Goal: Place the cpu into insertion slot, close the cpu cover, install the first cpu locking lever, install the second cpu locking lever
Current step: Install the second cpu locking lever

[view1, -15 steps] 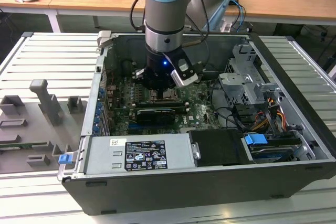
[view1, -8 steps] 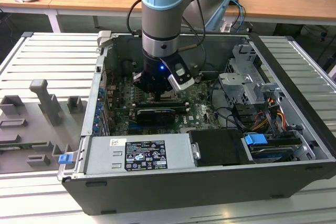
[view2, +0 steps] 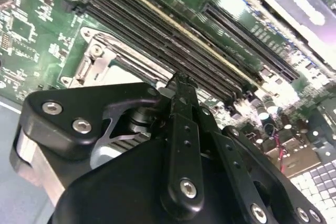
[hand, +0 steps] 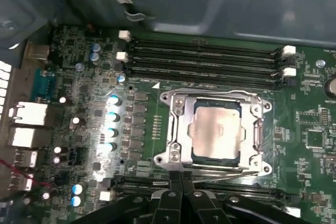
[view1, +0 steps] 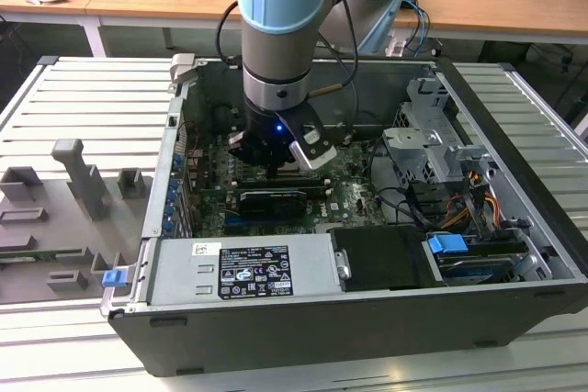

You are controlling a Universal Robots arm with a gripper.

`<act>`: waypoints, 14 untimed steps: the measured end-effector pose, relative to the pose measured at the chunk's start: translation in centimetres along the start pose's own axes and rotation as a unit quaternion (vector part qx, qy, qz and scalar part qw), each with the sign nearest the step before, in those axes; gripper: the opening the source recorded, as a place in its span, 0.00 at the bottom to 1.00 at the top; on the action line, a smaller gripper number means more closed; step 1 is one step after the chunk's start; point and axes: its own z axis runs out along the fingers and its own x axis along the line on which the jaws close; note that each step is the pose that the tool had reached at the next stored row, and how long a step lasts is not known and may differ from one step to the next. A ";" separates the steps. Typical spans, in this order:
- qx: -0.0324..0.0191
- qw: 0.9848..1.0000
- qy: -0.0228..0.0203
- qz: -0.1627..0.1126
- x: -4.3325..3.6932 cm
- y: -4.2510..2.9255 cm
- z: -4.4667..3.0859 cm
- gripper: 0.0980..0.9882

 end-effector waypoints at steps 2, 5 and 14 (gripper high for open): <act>-0.012 1.000 0.001 -0.012 0.36 -0.03 0.32 0.01; -0.016 1.000 0.003 -0.023 0.52 -0.24 0.62 0.01; -0.042 0.999 -0.001 -0.025 1.02 -1.02 1.08 0.01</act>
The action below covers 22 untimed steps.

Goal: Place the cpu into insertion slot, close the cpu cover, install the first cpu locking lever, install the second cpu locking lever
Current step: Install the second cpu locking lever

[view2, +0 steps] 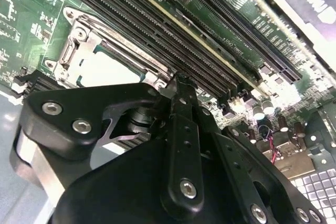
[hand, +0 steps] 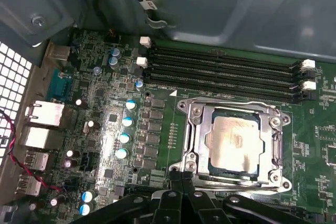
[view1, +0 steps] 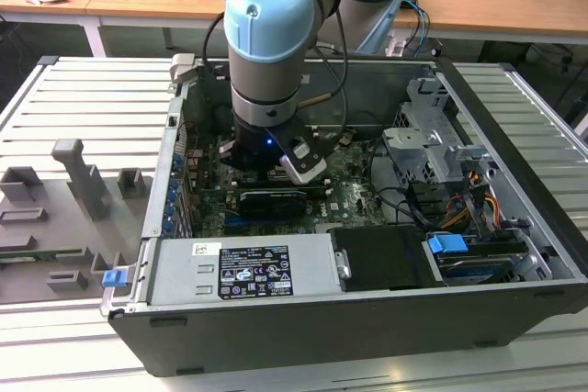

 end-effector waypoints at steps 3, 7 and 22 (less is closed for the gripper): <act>-0.005 1.000 -0.001 -0.001 0.02 -0.06 0.26 0.01; -0.013 1.000 -0.001 -0.002 0.10 -0.15 0.58 0.01; -0.021 1.000 -0.002 -0.003 0.16 0.27 -0.88 0.01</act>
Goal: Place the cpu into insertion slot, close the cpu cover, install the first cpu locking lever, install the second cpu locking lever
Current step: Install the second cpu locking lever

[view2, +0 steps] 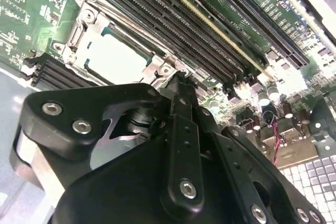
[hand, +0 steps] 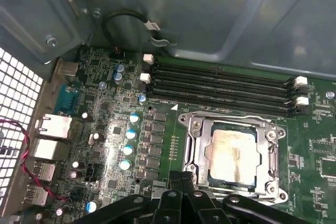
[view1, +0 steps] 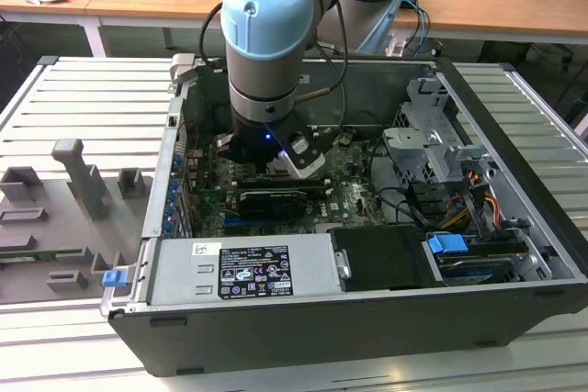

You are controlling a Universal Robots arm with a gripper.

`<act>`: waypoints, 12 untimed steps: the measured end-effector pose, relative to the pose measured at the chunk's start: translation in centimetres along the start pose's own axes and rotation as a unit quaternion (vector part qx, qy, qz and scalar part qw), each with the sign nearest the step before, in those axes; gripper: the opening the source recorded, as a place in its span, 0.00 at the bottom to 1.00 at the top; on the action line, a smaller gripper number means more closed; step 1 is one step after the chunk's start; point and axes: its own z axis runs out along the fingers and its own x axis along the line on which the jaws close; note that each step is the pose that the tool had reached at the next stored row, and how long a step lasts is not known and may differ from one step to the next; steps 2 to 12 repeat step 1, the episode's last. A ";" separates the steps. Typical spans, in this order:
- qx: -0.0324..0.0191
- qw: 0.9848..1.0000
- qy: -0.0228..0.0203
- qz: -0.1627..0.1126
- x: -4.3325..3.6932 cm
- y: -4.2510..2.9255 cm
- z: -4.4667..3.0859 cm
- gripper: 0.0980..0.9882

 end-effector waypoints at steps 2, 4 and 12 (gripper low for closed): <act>0.000 1.000 0.000 0.000 0.00 0.00 0.00 0.01; 0.000 1.000 0.000 0.000 0.00 0.00 0.00 0.01; 0.000 1.000 0.000 0.000 0.00 0.00 0.00 0.01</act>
